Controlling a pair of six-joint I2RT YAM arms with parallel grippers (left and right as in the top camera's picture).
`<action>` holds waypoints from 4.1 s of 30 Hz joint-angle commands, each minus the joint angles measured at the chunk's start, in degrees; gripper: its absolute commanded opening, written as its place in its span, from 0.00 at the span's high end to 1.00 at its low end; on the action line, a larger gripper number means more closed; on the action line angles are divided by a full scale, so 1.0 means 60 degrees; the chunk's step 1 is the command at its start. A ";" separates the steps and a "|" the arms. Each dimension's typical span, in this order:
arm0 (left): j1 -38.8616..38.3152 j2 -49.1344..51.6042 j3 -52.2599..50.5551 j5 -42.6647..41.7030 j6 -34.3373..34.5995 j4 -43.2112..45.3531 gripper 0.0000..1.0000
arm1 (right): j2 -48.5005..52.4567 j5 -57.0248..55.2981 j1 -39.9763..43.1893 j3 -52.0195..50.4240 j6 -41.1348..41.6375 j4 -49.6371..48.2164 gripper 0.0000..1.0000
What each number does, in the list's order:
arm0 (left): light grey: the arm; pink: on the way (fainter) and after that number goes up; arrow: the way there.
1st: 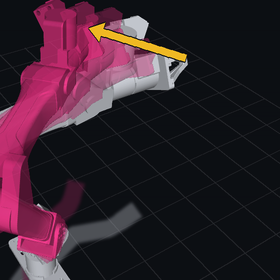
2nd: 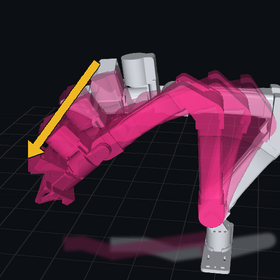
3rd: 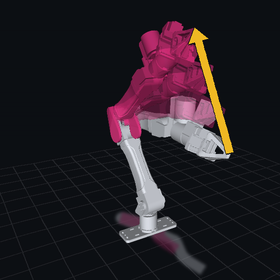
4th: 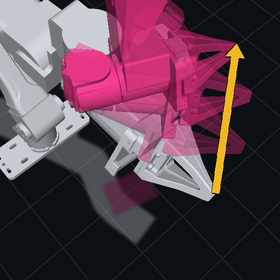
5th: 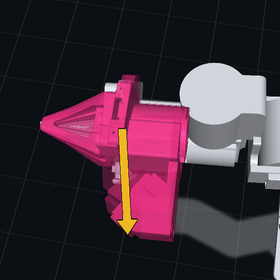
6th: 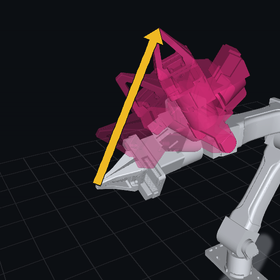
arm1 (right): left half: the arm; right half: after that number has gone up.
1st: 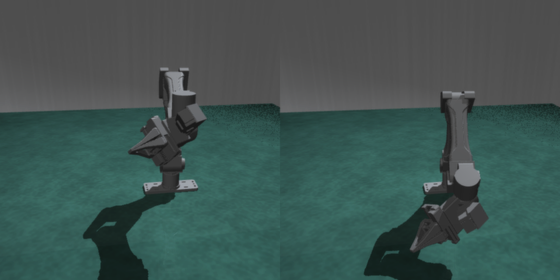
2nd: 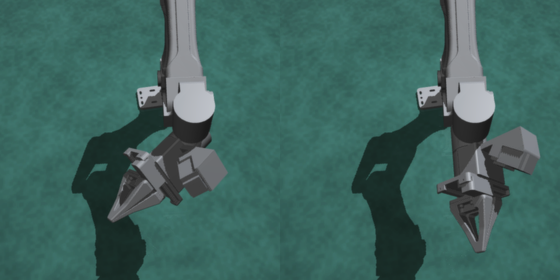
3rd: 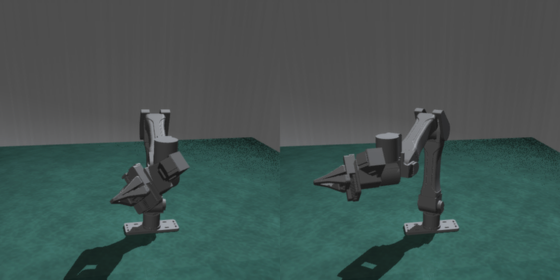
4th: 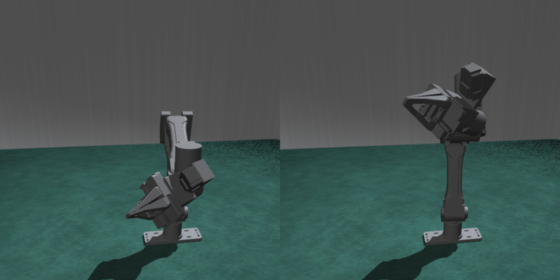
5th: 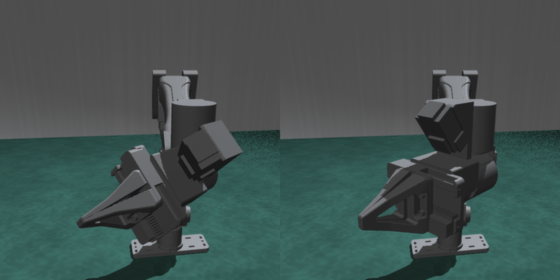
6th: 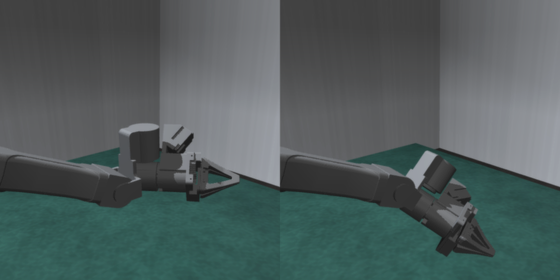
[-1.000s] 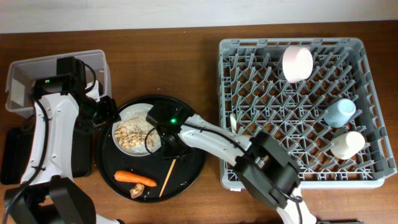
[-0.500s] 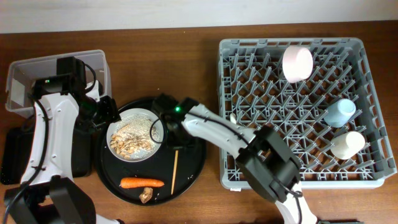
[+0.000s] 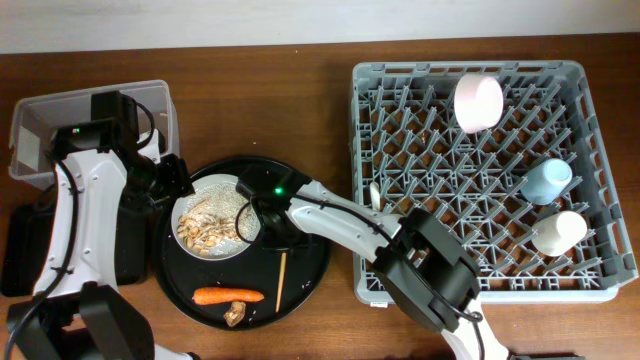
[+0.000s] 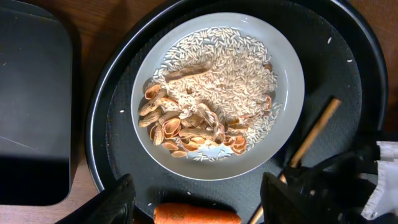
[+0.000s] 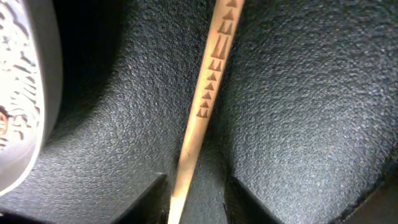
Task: Sort waste into correct bins and load items into the dishwasher rack
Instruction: 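Grasp the wooden chopsticks on the tray with the right gripper, then carry the chopsticks into the rack and release them, then lower the left gripper to the plate edge to grasp it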
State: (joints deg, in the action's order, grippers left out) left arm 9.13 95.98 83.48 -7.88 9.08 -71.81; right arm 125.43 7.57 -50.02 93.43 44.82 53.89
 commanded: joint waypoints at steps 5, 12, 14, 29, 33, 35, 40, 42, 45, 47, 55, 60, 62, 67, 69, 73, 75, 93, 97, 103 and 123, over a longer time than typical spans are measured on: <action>0.0026 -0.0240 0.0015 0.0040 0.0051 -0.0011 0.36 | 0.0178 0.0062 0.0025 -0.0062 0.0878 -0.0029 0.90; 0.0026 -0.0240 0.0015 0.0040 0.0051 -0.0007 0.36 | 0.0266 -0.0124 0.0015 -0.0098 0.1625 -0.0138 0.78; 0.0026 -0.0240 0.0015 0.0040 0.0051 -0.0011 0.36 | 0.0437 -0.0124 0.0018 -0.0109 0.1694 -0.0135 0.79; 0.0026 -0.0240 0.0015 0.0044 0.0051 -0.0044 0.36 | -0.1472 -0.1169 0.0783 0.1443 -0.0222 0.1341 0.96; 0.0026 -0.0240 0.0015 0.0044 0.0051 -0.0036 0.36 | -0.3016 -0.1206 0.2098 0.1479 -0.1912 0.2736 0.96; 0.0026 -0.0240 0.0015 0.0040 0.0051 -0.0033 0.36 | -0.3238 -0.1206 0.3016 0.1472 -0.2947 0.3832 0.95; 0.0026 -0.0240 0.0015 0.0044 0.0051 -0.0018 0.36 | -0.3202 -0.1235 0.3967 0.0080 -0.3217 0.3486 0.95; 0.0026 -0.0240 0.0015 0.0040 0.0051 -0.0015 0.36 | -0.3202 -0.1078 0.3963 -0.0648 -0.3220 0.2962 0.95; 0.0026 -0.0240 0.0015 0.0040 0.0051 -0.0015 0.36 | -0.3202 -0.0769 0.3956 -0.1126 -0.3224 0.2543 0.86; 0.0026 -0.0240 0.0015 0.0036 0.0051 -0.0015 0.36 | -0.3206 -0.0769 0.3963 -0.1078 -0.3388 0.2546 0.67; -0.1071 -0.0215 0.0004 0.0036 0.0058 0.0259 0.36 | -0.4696 -0.0801 0.5315 0.0685 -0.3949 0.3523 0.56; -0.2798 0.0353 -0.0033 0.0036 0.0390 0.0801 0.36 | -0.5220 -0.0805 0.7315 0.0681 -0.5315 0.4823 0.56; -0.3391 0.0889 -0.0033 0.0040 0.0903 0.0933 0.36 | -0.5217 -0.0805 0.8029 0.0681 -0.5912 0.5220 0.56; -0.3960 0.2470 -0.0033 0.0029 0.1632 0.1399 0.36 | -0.5217 -0.0805 0.8728 0.0681 -0.6258 0.5519 0.56; -0.3960 0.2922 -0.0033 0.0036 0.1636 0.1588 0.36 | -0.5217 -0.0805 0.8725 0.0681 -0.6258 0.5490 0.56; -0.3963 0.3763 -0.0033 0.0029 0.1774 0.1854 0.36 | -0.5217 -0.0805 0.8725 0.0681 -0.6255 0.5490 0.56; -0.3963 0.3989 -0.0033 0.0022 0.1770 0.2047 0.36 | -0.5217 -0.0805 0.8725 0.0681 -0.6258 0.5490 0.56; -0.3963 0.4342 -0.0433 0.0692 0.1770 0.2171 0.83 | -0.5217 -0.0805 0.8725 0.0678 -0.6258 0.5526 0.56; -0.3960 0.4342 -0.0951 0.1264 0.1778 0.2182 0.89 | -0.5217 -0.0805 0.8725 0.0681 -0.6258 0.5526 0.56; -0.3960 0.4342 -0.1078 0.1963 0.1774 0.2106 0.96 | -0.5217 -0.0805 0.8725 0.0678 -0.6258 0.5559 0.56; -0.4539 0.3115 -0.0131 0.2951 0.1829 0.0849 1.00 | -0.5217 -0.0805 0.8725 0.0678 -0.6258 0.5584 0.56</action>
State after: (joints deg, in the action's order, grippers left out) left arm -17.04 118.17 81.67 9.50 20.21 -66.54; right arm 94.24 2.83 1.96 96.86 7.51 87.20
